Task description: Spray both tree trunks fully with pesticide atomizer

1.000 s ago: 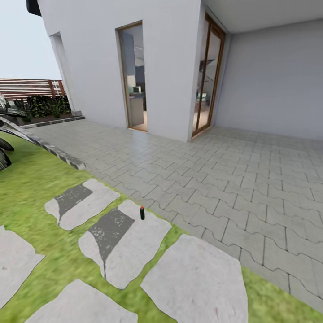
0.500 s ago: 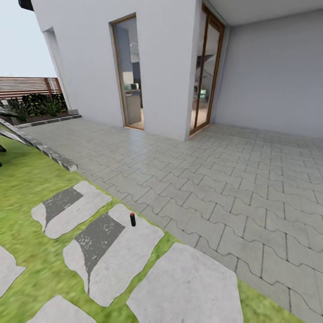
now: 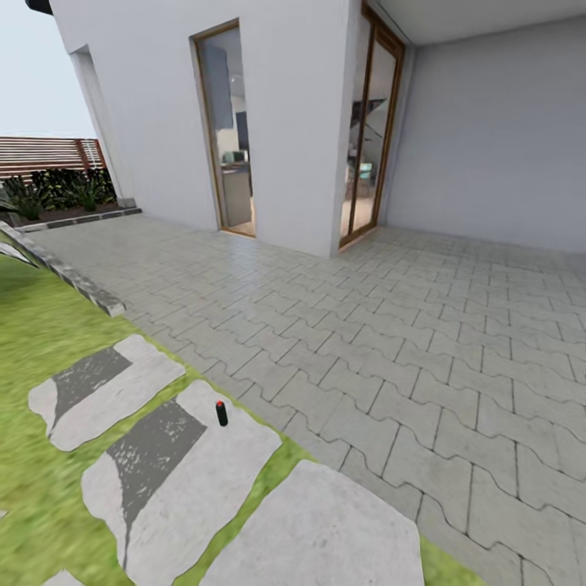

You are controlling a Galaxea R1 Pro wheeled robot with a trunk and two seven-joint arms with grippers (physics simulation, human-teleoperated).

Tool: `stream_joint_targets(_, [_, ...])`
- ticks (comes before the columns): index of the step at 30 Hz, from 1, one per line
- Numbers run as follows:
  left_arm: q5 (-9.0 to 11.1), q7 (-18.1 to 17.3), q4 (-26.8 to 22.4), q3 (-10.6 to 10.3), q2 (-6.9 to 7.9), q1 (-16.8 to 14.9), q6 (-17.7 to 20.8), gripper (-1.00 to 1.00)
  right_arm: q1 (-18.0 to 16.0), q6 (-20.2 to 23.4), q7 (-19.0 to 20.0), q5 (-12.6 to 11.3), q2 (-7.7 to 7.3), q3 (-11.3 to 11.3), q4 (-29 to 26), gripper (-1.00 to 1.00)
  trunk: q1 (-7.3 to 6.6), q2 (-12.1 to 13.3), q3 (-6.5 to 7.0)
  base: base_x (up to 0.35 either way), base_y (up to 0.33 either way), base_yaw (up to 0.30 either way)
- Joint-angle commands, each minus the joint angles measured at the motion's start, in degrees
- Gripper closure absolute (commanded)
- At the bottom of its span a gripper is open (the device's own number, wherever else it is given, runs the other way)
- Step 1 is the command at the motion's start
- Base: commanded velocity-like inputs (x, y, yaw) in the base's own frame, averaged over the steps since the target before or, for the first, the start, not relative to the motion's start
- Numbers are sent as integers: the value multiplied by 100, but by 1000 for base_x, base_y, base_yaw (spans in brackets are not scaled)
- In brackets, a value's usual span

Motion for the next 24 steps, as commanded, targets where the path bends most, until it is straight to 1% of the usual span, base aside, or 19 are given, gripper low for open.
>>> stream_joint_targets(1, [30, -2, 4, 3, 0, -3, -18, -100, -3, -15, 2, -20, 0, 4, 4, -100, 1, -2, -5, 234, -204, 0])
stream_joint_targets(24, [30, -2, 0, 3, 1, -3, -18, -100, -5, -16, 2, -20, 0, 5, 4, -100, 1, -2, -5, 232, -208, 0])
